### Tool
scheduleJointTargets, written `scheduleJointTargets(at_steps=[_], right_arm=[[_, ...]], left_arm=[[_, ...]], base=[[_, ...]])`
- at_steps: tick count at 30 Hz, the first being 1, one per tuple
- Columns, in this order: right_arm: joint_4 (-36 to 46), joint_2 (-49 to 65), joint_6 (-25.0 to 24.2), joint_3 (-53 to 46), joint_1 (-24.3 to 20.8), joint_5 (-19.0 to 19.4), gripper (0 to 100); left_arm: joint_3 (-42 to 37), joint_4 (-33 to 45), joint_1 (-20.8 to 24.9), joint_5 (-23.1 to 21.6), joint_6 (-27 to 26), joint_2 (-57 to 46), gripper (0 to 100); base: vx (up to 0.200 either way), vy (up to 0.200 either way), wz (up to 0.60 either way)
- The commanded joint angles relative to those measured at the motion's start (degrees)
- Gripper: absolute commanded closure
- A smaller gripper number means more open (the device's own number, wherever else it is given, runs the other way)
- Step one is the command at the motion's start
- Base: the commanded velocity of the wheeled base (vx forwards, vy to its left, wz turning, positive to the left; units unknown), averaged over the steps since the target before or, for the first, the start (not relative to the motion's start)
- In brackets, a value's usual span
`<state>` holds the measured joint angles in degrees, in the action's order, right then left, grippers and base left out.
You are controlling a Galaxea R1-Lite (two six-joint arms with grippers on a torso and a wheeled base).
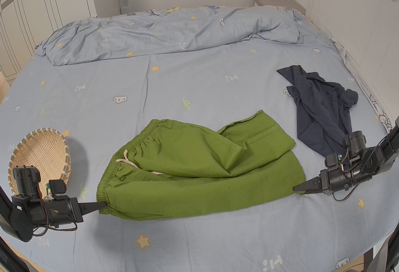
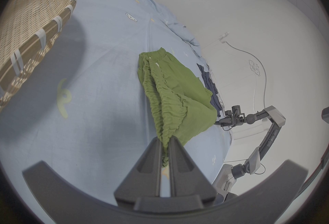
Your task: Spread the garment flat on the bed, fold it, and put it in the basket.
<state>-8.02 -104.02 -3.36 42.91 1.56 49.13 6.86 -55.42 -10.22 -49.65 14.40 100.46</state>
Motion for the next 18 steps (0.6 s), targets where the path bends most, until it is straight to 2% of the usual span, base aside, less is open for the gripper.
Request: scheduleJointTargets(at_steps=[1,14,18], right_arm=[[-0.68,-0.66,0.02,-0.02,0.81,0.09,100],[-2.35,-0.83,0.29,-1.07,3.19,0.18,100],[-2.09,3.30,0.38,-3.27,3.10,-0.26,100]], left_arm=[[-0.10,-0.04,-0.16,-0.01,0.02,0.08,100],[-0.18,-0.04,-0.42,-0.01,0.02,0.08,100],[-1.33,0.05,-0.59,-0.01,-0.07,-0.71,100]], base=[[0.000,0.000,0.00],[0.000,0.000,0.00],[0.000,0.000,0.00]])
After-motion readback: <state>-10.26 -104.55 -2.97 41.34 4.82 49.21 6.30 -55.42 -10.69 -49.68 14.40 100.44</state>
